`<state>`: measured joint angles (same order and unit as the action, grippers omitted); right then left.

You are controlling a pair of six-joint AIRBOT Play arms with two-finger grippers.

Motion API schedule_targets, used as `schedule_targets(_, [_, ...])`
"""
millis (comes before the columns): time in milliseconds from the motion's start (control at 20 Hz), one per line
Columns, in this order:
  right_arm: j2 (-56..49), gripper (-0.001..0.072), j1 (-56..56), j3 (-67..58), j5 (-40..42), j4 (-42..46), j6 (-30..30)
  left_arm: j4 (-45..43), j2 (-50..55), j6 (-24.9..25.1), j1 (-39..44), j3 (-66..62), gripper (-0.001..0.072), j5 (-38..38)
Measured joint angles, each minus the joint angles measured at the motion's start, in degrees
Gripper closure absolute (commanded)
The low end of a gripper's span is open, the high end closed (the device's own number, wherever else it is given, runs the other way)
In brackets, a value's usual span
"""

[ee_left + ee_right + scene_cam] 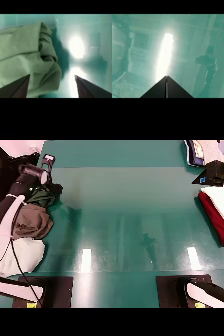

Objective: Fold the shirts.

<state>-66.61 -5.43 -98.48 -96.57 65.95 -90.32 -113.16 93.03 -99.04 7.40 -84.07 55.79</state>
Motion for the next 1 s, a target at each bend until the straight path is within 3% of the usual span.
schedule_targets(300, [0.00,0.0693,0.00,0.00,-0.09,0.02,0.00,-2.23,2.34,-4.98,-3.93,0.28,0.0045,-1.95])
schedule_targets(350, [0.00,0.0694,-0.02,0.00,-0.09,0.02,0.00,-1.81,2.43,-5.33,-4.57,0.31,0.0196,-2.10])
schedule_targets(400, [0.00,0.0694,0.00,0.00,-0.09,0.02,-0.02,-1.29,2.49,-5.49,-5.05,0.31,0.0504,-2.19])
schedule_targets(450, [0.00,0.0694,0.00,0.00,-0.09,0.02,0.00,-0.70,2.58,-5.64,-5.44,0.33,0.0659,-2.16])
schedule_targets(750, [0.00,0.0693,0.00,0.00,-0.07,0.02,0.00,4.63,1.86,-3.13,-6.08,-2.32,0.0679,1.97])
schedule_targets(1000, [0.00,0.0694,0.00,-0.83,0.50,0.00,-0.02,10.25,-7.10,1.88,-1.84,-11.43,0.0678,4.66])
